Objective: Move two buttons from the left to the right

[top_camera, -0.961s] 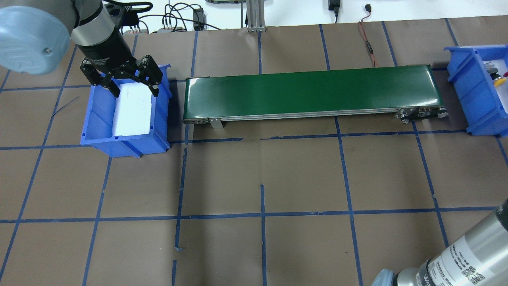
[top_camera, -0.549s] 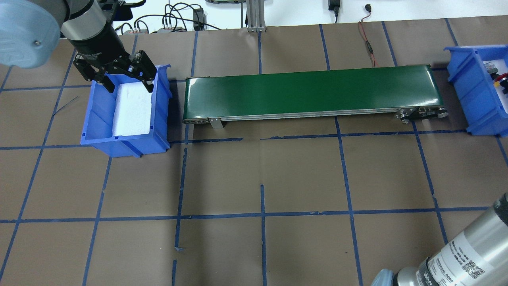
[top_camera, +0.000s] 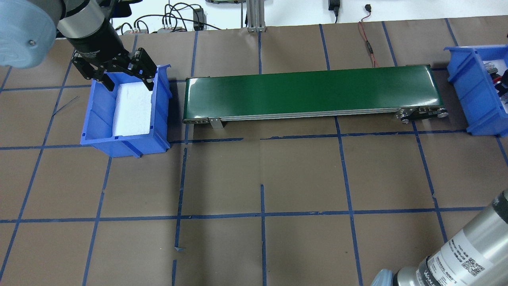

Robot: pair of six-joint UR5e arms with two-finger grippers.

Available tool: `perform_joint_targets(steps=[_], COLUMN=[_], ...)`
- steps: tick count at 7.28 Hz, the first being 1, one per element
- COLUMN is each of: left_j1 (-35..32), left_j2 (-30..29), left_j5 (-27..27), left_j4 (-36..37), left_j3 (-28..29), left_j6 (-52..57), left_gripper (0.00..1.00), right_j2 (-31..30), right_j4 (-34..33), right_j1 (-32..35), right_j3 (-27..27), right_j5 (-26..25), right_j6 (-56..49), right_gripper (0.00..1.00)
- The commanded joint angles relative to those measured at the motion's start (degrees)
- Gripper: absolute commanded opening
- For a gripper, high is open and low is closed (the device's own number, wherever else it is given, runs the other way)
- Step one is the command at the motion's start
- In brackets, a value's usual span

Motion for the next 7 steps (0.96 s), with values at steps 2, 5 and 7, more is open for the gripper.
perform_joint_targets(steps=[2, 5, 7], left_j1=[0.0, -0.1, 0.0], left_j2=[0.1, 0.3, 0.3], left_j5=[0.3, 0.4, 0.4], left_j4=[0.5, 0.5, 0.5], left_j3=[-0.7, -1.0, -1.0], left_j6=[0.2, 0.2, 0.2], left_gripper=[1.0, 1.0, 1.0], right_j2=[0.8, 1.0, 1.1], right_j4=[-0.2, 0.4, 0.4], right_j1=[0.0, 0.0, 0.0], right_j3=[-0.1, -0.5, -0.5], right_j5=[-0.1, 0.0, 0.0], right_j6=[0.0, 0.1, 0.1], right_gripper=[0.11, 0.81, 0.83])
